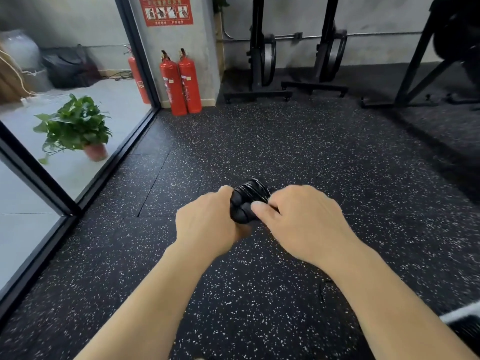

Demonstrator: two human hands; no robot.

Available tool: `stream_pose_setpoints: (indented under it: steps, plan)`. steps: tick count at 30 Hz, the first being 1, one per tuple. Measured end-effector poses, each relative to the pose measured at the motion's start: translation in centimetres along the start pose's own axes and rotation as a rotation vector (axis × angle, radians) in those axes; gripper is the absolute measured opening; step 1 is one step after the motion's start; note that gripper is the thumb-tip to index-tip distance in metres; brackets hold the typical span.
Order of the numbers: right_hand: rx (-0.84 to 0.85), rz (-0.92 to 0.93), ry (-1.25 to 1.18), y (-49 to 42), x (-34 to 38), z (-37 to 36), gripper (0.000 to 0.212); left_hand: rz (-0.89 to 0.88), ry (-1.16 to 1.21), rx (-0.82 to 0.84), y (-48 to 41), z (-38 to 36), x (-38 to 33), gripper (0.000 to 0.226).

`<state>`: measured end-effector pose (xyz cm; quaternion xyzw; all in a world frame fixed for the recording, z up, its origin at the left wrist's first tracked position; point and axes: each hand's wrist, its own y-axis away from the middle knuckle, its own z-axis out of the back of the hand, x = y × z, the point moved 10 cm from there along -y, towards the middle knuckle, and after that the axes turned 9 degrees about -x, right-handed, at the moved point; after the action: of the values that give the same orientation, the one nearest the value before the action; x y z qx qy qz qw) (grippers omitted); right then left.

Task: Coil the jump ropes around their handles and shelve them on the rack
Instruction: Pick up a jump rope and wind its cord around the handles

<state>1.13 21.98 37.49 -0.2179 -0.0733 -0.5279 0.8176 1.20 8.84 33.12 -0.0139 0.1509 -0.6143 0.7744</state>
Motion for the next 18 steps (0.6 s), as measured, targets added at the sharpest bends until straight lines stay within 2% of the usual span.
stream_pose_setpoints:
  steps: [4, 9, 11, 14, 18]
  plan:
    - [-0.035, 0.099, 0.029, -0.8, 0.1, 1.4, 0.058, -0.313, -0.149, 0.072, 2.1, 0.1, -4.3, 0.036]
    - [-0.008, 0.167, 0.004, -1.2, -0.9, 0.4, 0.064, -0.581, -0.121, 0.150, 4.5, 0.5, -7.0, 0.036]
    - [-0.003, 0.100, -0.113, -1.5, -2.3, 0.0, 0.064, -0.613, -0.035, 0.150, 5.0, 0.8, -7.0, 0.037]
    - [0.066, -0.048, -0.459, -1.3, -3.9, -0.6, 0.059, -0.603, 0.123, 0.166, 5.3, 0.9, -7.0, 0.031]
    - [0.306, -0.251, -0.803, -0.2, -3.9, -3.0, 0.053, -0.558, 0.312, 0.209, 5.7, 1.5, -7.6, 0.033]
